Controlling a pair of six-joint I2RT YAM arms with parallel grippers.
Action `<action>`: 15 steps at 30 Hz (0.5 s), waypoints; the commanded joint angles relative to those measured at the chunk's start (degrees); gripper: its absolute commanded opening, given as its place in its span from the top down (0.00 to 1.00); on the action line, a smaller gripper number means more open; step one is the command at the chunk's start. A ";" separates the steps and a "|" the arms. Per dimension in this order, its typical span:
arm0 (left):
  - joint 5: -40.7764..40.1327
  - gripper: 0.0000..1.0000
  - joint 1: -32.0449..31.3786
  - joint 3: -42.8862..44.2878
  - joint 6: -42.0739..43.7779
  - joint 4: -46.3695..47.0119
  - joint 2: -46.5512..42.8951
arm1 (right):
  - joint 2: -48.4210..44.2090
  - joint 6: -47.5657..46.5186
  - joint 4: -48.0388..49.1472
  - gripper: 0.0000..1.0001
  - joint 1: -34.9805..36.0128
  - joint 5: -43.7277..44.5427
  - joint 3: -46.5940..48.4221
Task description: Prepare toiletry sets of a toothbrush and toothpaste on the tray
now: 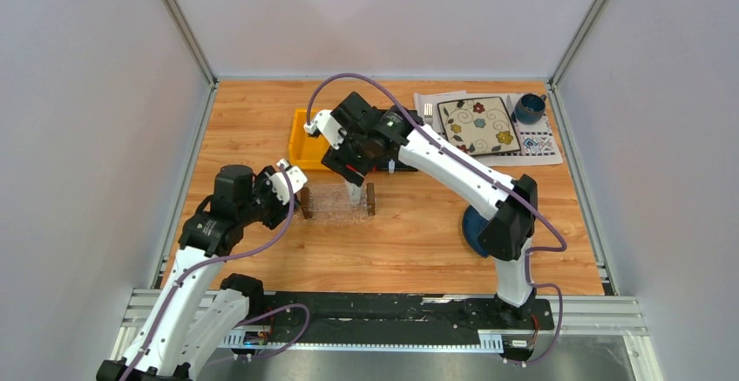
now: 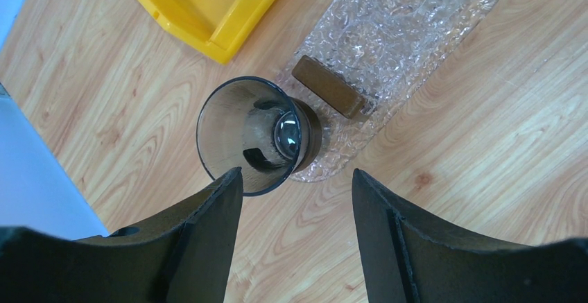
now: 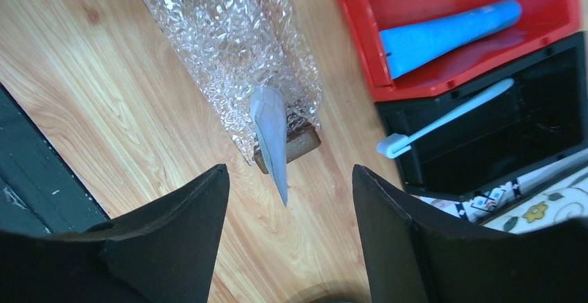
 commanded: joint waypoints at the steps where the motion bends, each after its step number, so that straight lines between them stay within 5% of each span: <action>1: 2.27 0.32 0.48 2.10 -0.93 0.30 0.24 | -4.64 0.52 0.22 0.31 -1.11 0.82 5.56; 15: 4.12 0.32 1.36 6.05 -4.71 0.65 1.03 | -2.37 9.92 11.29 0.36 -12.54 -0.07 10.04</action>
